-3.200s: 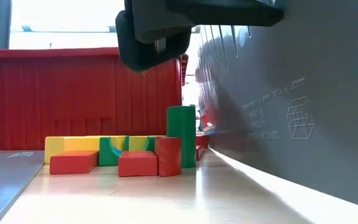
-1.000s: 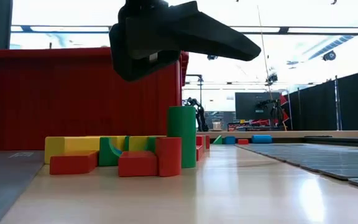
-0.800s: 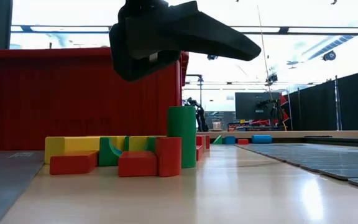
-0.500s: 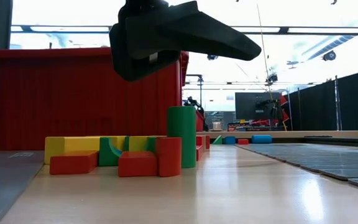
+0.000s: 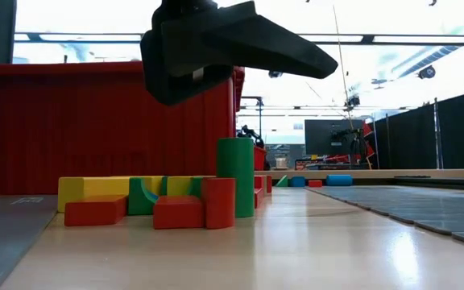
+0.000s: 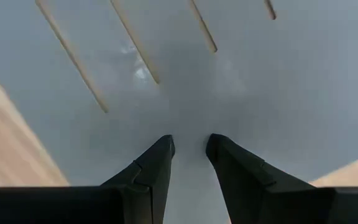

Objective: Sort blocks

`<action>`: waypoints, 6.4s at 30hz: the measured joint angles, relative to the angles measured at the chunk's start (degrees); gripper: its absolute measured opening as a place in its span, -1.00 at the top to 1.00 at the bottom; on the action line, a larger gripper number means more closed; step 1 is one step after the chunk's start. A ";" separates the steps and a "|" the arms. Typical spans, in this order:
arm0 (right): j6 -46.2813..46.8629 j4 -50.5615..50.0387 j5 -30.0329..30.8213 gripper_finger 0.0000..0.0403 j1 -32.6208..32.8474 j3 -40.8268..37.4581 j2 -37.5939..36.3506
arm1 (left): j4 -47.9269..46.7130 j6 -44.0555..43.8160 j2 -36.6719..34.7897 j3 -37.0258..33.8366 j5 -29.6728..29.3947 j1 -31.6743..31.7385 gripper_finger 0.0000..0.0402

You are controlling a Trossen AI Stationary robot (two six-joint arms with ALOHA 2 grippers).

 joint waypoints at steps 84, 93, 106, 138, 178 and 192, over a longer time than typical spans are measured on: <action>-22.81 -6.85 -7.67 -0.39 4.69 34.08 22.51 | -3.73 0.65 0.02 0.00 0.00 0.07 -0.37; -23.31 -9.84 -7.22 -0.37 4.85 39.53 22.84 | -3.71 0.63 0.02 0.00 -0.02 0.09 -0.37; -25.05 -11.48 -8.67 -0.42 5.51 45.28 28.24 | -3.96 0.39 0.02 0.00 -0.99 0.09 -0.37; -20.67 -31.68 -3.44 0.68 5.53 56.82 35.89 | -4.06 0.21 0.02 0.00 -1.09 0.09 -0.37; -21.28 -40.39 -1.11 0.43 7.32 69.81 35.59 | -4.01 0.45 0.02 0.00 -1.51 0.11 -0.37; -20.76 -34.65 -3.26 -0.29 7.24 63.61 35.58 | -4.01 1.24 0.04 0.00 -1.51 0.09 -0.37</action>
